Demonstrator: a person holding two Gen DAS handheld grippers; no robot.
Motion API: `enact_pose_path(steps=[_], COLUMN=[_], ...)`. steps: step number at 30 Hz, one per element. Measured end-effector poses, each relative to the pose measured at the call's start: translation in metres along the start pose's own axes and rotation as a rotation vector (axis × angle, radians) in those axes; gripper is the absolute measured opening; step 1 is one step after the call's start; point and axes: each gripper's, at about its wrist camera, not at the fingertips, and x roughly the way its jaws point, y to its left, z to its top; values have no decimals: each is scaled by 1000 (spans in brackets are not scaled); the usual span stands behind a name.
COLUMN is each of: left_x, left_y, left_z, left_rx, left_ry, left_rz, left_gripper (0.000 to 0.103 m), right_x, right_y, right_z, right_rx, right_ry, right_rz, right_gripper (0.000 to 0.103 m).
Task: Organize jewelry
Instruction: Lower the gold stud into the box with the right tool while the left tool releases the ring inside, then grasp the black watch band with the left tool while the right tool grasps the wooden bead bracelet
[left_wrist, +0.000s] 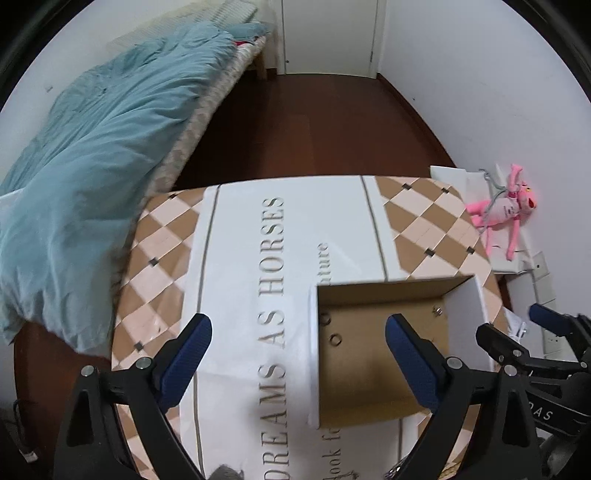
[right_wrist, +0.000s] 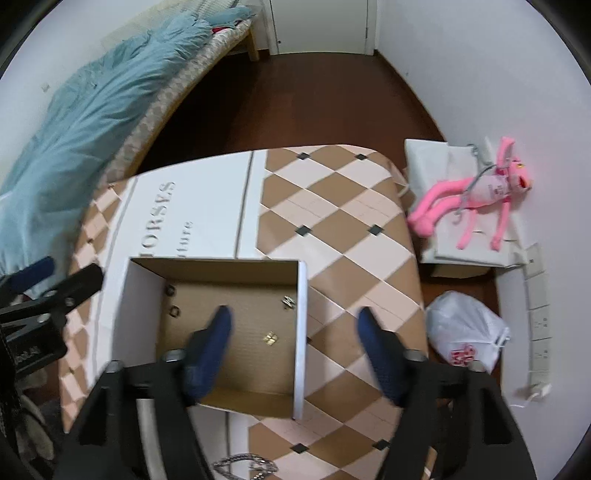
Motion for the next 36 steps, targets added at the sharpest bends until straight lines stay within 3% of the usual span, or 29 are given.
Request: enact_pose_path(steps=[5, 12, 20, 36], left_x=[1, -15, -51, -118], left_y=[-3, -12, -18, -22], left_z=[-23, -37, -48, -69], left_rx=[-7, -3, -10, -20], left_ry=[0, -19, -62, -159], left_rz=[27, 22, -1, -39], left_gripper=[96, 97, 97, 97], right_x=[4, -10, -54, -144], right_y=[4, 5, 0, -7], right_z=[-19, -35, -50, -85], right_rx=[-6, -6, 4, 44], right_ry=[10, -22, -97, -229], right_rz=[-54, -89, -93, -31], right_gripper=[101, 101, 101, 101])
